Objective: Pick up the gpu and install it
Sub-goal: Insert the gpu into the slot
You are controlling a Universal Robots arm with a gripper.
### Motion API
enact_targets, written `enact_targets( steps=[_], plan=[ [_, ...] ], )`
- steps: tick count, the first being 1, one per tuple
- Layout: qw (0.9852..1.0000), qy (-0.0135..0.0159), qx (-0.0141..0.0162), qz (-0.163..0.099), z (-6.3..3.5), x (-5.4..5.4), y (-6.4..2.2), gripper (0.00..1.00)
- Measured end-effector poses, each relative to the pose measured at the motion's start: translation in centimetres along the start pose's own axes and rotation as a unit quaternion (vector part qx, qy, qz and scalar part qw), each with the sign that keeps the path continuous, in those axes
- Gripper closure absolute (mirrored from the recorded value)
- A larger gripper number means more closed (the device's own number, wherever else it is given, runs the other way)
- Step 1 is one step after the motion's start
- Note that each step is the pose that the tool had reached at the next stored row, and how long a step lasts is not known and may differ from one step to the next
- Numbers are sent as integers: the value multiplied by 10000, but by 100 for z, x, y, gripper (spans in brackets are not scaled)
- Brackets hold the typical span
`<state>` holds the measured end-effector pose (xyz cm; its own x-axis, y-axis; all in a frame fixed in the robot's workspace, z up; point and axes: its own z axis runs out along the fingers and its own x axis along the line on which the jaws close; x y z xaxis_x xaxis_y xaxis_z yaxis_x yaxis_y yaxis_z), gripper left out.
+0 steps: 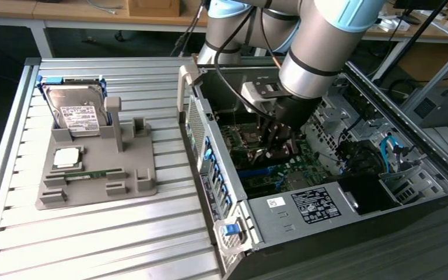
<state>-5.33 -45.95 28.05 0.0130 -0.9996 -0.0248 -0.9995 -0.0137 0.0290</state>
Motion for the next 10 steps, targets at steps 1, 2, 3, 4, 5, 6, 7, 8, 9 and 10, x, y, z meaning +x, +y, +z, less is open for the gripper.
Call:
enact_targets(
  steps=[1, 2, 3, 4, 5, 6, 7, 8, 9, 10],
  plan=[
    [10000, 0, 0, -1, 3, 0, 3, 73],
    [10000, -1, 1, -1, 12, 0, 3, 73],
    [10000, 0, 0, 0, 21, 1, 3, 73],
    [10000, 0, 0, 0, 27, 1, 3, 73],
    [10000, 0, 0, 0, 36, 1, 3, 73],
    [10000, 0, 0, 0, 44, 1, 3, 73],
    [10000, 0, 0, 0, 51, 2, 4, 73],
    [10000, 0, 0, 0, 56, 2, 4, 73],
    [10000, 0, 0, 0, 61, 2, 4, 73],
    [10000, 1, 0, 0, 64, 2, 4, 73]
  ],
)
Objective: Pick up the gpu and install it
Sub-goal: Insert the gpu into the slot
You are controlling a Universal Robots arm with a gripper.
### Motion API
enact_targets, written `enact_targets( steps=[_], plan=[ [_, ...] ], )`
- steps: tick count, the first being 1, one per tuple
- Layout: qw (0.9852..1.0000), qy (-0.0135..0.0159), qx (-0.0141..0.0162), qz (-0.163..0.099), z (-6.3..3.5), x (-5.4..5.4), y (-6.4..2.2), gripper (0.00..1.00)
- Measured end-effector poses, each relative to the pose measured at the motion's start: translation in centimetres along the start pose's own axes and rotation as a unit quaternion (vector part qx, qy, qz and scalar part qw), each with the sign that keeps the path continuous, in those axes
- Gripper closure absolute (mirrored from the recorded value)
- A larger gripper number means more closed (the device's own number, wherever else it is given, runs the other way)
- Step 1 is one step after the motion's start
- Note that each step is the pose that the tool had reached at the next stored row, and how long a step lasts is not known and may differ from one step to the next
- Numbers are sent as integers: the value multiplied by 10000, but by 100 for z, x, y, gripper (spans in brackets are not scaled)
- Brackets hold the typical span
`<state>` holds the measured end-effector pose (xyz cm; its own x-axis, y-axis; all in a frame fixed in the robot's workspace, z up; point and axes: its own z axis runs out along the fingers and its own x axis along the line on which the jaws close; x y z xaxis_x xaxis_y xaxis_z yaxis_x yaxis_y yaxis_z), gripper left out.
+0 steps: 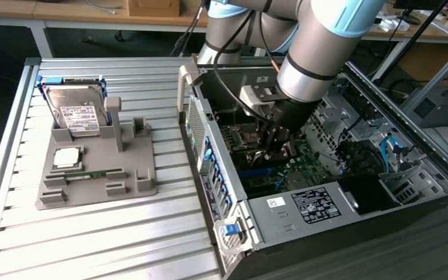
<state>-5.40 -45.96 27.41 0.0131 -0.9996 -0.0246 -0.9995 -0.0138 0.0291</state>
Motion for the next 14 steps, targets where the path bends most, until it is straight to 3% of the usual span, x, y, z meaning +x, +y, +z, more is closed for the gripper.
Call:
enact_targets(
  steps=[14],
  plan=[
    [10000, -1, 1, 0, 34, 3, 1, 73]
  ],
)
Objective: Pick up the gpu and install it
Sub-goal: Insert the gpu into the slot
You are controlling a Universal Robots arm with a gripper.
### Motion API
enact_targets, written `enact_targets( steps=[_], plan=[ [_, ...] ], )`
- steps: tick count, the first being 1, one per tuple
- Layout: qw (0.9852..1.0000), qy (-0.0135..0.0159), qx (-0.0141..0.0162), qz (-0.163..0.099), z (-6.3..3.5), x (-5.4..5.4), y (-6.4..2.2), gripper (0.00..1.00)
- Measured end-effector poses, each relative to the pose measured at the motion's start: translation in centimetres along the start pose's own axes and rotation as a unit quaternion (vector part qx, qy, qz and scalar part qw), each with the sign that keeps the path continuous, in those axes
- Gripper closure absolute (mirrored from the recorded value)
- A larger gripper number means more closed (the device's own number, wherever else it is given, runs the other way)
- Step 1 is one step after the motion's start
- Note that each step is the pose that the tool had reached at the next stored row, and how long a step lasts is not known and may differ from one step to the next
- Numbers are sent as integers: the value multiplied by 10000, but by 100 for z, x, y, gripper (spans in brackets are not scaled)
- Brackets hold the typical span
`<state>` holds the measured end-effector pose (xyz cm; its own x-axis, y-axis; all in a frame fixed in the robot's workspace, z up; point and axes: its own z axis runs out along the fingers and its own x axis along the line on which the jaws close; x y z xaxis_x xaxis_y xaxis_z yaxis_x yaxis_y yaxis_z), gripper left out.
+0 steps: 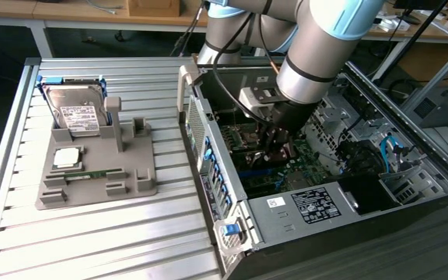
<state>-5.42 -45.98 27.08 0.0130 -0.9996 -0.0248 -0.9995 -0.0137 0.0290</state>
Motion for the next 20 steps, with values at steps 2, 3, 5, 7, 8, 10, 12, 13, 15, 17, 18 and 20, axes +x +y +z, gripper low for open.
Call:
enact_targets(
  steps=[2, 3, 5, 7, 8, 10, 12, 13, 15, 17, 18, 20],
  plan=[
    [10000, 1, 0, 0, 6, 1, 0, 73],
    [10000, 1, 1, 0, 9, 3, 0, 73],
    [10000, 0, 0, 5, 10, 7, 0, 73],
    [10000, 1, 0, 13, 10, 17, 1, 73],
    [10000, 0, 0, 14, 11, 21, 0, 73],
    [10000, 0, 1, 14, 14, 25, 0, 73],
    [10000, 1, 0, 14, 17, 26, 0, 73],
    [10000, 1, 0, 14, 19, 26, 0, 73],
    [10000, 0, 0, 16, 25, 26, 0, 73],
    [10000, 0, 0, 42, 32, 27, 0, 73],
    [10000, 0, 1, 50, 36, 27, 6, 73],
    [10000, 0, 1, 52, 43, 25, 28, 73]
  ],
)
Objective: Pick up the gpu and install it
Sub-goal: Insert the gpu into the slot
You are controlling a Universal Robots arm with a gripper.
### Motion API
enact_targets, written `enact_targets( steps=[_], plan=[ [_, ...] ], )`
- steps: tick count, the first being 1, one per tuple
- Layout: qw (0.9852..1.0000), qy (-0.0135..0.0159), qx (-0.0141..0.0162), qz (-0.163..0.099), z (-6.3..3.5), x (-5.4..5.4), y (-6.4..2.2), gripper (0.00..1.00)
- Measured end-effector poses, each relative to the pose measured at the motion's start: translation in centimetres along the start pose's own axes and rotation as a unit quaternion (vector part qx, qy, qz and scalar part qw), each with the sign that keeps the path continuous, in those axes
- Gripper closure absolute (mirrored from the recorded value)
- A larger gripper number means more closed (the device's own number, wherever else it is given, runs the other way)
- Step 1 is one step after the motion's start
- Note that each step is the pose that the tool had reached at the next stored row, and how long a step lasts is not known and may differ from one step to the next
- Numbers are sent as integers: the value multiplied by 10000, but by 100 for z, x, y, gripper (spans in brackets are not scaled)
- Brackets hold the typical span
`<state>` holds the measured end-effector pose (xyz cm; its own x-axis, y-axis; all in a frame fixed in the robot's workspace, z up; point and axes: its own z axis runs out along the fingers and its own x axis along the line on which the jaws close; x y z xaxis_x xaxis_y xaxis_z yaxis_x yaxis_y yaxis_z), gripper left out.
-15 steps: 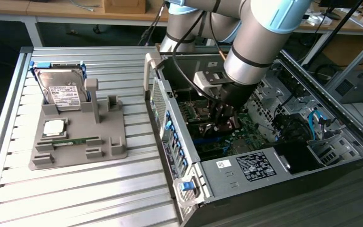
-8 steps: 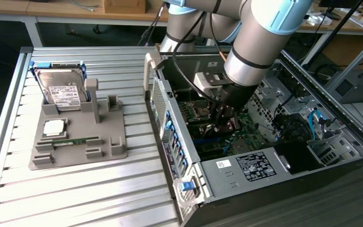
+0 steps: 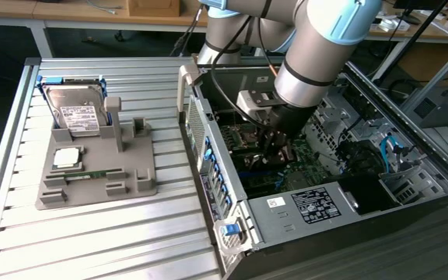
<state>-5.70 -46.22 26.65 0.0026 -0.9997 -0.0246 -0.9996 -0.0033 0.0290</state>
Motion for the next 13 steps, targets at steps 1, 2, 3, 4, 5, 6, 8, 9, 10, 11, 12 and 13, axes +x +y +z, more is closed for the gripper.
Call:
enact_targets(
  steps=[1, 2, 3, 4, 5, 6, 8, 9, 10, 11, 12, 13],
  plan=[
    [10000, 0, 0, -1, 3, -2, -1, 73],
    [10000, 0, 0, 2, 6, -4, 0, 73],
    [10000, -1, 1, 6, 9, -6, 0, 73],
    [10000, -2, 1, 16, 13, -11, 0, 73],
    [10000, -1, 0, 21, 14, -12, 0, 73],
    [10000, 0, 0, 25, 16, -12, 0, 73],
    [10000, -1, 1, 26, 23, -13, 1, 73],
    [10000, -1, 1, 26, 26, -12, 1, 73],
    [10000, -1, 1, 26, 29, -12, 2, 73],
    [10000, 0, 1, 25, 36, -12, 2, 73],
    [10000, 1, 1, 25, 41, -12, 2, 73],
    [10000, 3, 0, 26, 47, -13, 2, 73]
  ],
)
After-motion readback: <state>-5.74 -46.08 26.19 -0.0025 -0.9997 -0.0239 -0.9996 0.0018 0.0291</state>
